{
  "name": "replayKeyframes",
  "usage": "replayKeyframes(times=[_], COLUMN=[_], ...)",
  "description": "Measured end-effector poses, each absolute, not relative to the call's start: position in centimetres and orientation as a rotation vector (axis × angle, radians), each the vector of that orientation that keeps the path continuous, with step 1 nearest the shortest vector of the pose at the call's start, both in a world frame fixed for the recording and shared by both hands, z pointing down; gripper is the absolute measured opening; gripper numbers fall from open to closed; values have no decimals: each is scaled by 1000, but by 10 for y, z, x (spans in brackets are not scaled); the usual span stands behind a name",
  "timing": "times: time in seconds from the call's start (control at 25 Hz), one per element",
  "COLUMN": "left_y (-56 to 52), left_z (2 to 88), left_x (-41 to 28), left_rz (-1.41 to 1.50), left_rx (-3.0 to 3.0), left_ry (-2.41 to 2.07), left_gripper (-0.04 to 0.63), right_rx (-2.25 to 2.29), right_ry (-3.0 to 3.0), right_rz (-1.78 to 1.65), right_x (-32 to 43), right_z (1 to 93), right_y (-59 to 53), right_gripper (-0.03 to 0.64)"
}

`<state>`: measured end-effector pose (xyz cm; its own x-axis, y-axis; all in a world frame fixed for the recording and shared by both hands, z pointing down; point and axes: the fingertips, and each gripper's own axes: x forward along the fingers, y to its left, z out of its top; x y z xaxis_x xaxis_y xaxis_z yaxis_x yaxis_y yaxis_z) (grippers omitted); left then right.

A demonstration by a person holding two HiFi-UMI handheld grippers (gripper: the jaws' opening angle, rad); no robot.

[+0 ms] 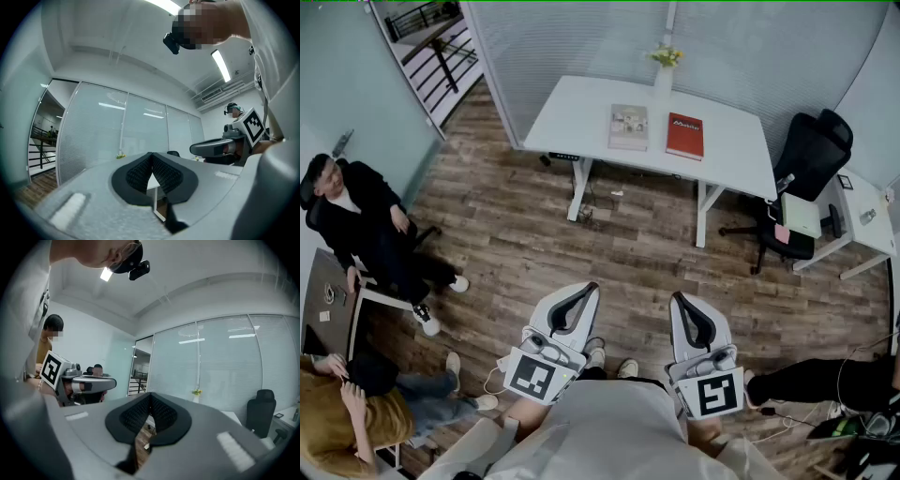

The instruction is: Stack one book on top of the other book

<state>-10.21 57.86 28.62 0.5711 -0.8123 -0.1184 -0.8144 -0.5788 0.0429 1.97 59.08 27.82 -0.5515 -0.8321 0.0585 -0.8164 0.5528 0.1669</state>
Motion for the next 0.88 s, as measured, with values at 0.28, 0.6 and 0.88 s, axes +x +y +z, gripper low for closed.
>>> replayKeyframes(times=[0.28, 0.6, 0.88], left_y=[571, 566, 547], left_z=[289, 301, 305], left_x=[-135, -164, -172], left_rz=[209, 211, 205], left_rx=[-2775, -2803, -2809], left_ry=[1430, 1410, 1409], left_gripper=[-3, -2, -2], right_rx=[1471, 1482, 1485], right_ry=[-2647, -2626, -2626], right_rz=[-167, -164, -151], right_x=[-5, -39, -46], right_z=[279, 289, 294], right_y=[581, 576, 558], right_gripper=[5, 5, 5])
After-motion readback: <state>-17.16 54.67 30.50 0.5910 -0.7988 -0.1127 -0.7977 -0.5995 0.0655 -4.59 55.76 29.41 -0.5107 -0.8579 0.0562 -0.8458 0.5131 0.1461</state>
